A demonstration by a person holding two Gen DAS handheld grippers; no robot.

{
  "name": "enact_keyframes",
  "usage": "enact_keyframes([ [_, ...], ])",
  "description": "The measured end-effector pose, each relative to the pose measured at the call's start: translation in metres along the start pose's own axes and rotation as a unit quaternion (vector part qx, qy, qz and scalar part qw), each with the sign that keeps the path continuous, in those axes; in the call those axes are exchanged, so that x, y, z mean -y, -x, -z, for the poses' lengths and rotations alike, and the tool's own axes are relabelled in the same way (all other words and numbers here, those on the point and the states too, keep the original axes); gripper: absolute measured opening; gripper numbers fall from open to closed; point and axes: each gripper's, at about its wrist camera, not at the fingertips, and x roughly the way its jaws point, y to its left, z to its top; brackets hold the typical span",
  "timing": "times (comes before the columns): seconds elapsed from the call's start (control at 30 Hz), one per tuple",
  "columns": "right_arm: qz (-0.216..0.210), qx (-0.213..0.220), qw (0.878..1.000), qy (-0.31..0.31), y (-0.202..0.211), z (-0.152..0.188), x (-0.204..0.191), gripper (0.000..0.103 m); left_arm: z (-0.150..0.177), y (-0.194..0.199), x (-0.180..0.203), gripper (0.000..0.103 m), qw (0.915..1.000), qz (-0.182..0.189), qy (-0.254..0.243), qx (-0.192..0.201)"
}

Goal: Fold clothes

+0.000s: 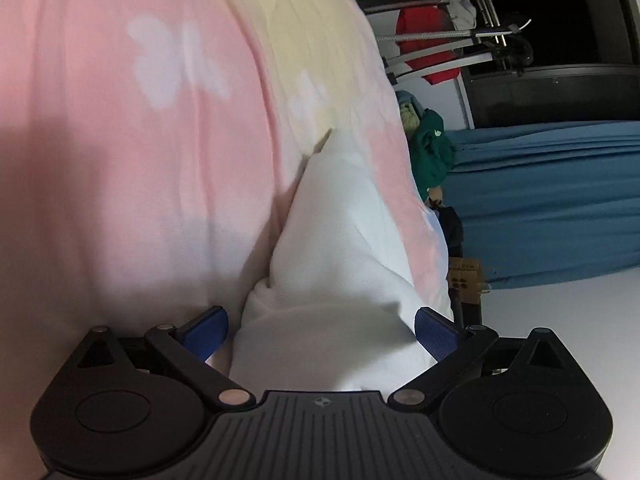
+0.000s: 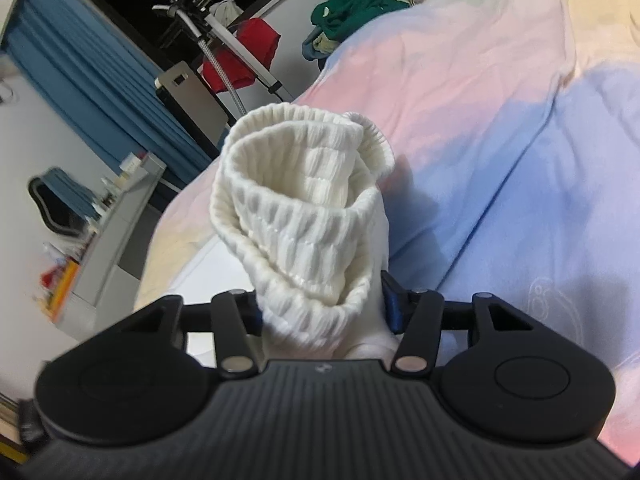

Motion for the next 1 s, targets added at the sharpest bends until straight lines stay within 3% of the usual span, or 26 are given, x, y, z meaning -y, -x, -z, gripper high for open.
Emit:
enact_keyframes([
  [0.17,0.005,-0.005,1.0,-0.015,-0.006,0.001,0.003,0.057,0.007,-0.009,0.004,0.099,0.9994,-0.001,-0.034,0.006],
  [0.4,0.009,-0.008,0.999,-0.036,-0.015,0.005,0.01,0.07,0.011,-0.022,0.014,0.098,0.9969,-0.011,-0.078,-0.005],
  [0.57,0.021,-0.007,1.0,-0.003,-0.019,0.008,0.003,0.072,0.018,-0.035,0.025,0.095,0.9931,-0.026,-0.114,-0.005],
  [0.8,0.023,0.019,1.0,0.006,-0.003,0.007,-0.008,0.05,0.025,-0.031,0.039,0.064,0.9866,-0.05,-0.154,0.014],
  [1.0,-0.009,0.049,0.999,0.012,0.039,-0.008,-0.019,0.045,0.047,-0.014,0.073,0.054,0.9828,-0.024,-0.182,0.021],
])
